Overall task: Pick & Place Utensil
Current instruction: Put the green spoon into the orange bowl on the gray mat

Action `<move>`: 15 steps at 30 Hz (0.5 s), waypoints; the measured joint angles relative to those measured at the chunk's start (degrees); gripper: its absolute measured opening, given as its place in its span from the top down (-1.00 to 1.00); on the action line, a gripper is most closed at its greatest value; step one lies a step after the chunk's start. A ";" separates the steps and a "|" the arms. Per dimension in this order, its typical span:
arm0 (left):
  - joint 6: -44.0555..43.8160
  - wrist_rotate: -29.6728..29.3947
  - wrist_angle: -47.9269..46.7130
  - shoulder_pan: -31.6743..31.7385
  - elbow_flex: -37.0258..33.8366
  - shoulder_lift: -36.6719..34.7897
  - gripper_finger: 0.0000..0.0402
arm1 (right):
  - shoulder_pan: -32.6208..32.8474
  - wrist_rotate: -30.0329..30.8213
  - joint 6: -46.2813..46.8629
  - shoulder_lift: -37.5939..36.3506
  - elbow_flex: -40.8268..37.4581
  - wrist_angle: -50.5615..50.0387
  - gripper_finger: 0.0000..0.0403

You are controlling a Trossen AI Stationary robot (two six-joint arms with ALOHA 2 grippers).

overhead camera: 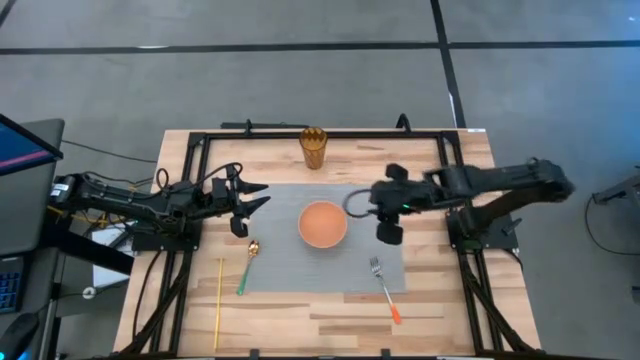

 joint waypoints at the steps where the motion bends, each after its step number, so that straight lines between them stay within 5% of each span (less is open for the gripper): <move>1: 0.00 0.00 0.01 0.00 0.00 0.00 0.27 | -0.13 -0.25 0.11 -2.39 -5.07 3.89 0.41; 7: 0.00 -0.02 0.44 0.02 0.00 0.00 0.27 | -0.66 -0.78 4.49 -10.50 -26.09 20.20 0.41; 15: 0.00 -0.02 0.68 0.02 0.00 0.00 0.27 | -0.55 -0.60 -0.15 -17.13 -35.93 33.60 0.41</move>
